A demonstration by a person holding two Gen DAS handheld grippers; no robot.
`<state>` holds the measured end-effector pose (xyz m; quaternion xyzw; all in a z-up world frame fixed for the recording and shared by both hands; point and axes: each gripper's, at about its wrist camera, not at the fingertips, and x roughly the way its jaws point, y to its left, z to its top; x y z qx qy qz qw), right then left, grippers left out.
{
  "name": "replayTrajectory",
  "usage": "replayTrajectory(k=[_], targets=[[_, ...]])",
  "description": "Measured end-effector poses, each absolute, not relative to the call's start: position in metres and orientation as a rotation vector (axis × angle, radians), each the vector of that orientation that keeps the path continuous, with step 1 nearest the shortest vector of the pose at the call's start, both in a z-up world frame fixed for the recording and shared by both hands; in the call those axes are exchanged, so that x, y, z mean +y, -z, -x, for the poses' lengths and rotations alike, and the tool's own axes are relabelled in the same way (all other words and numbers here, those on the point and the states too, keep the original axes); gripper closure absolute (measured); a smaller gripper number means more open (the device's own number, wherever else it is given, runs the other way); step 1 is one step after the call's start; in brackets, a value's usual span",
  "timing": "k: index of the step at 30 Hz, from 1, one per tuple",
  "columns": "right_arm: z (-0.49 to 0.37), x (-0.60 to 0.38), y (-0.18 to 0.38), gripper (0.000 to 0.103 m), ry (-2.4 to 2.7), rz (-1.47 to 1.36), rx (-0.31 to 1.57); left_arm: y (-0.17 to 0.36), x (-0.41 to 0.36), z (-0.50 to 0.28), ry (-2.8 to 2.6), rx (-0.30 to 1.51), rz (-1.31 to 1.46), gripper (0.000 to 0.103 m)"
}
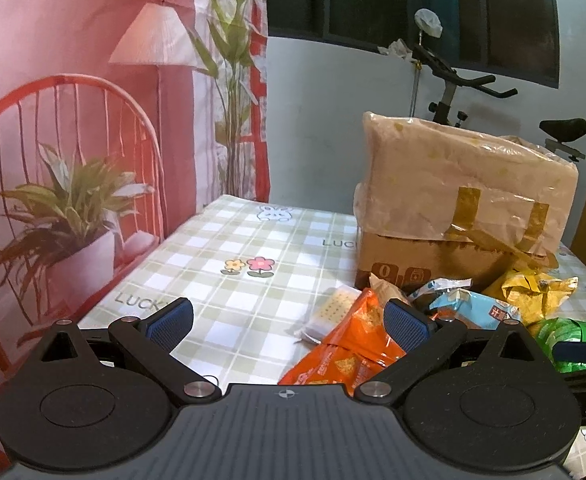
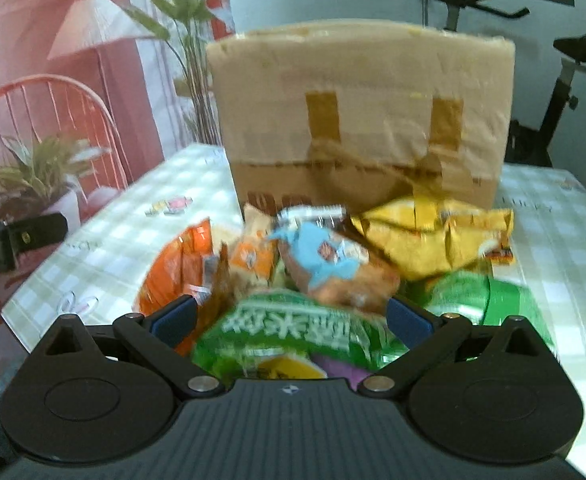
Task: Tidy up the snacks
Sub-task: 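Move both tools toward the snack pile in front of the box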
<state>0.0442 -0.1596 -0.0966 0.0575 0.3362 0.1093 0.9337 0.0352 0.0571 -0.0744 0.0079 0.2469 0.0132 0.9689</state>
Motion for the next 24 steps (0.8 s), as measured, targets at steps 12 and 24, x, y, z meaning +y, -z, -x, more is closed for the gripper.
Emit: replayTrajectory(k=[12,24], targets=[[-0.042,-0.157,0.112,0.000,-0.268,-0.152,0.766,0.087,0.057,-0.041,0.006,0.538,0.000,0.001],[-0.045,-0.157,0.121,0.000,-0.260,-0.139,0.787,0.093,0.054,-0.043,0.026,0.546,0.000,0.001]])
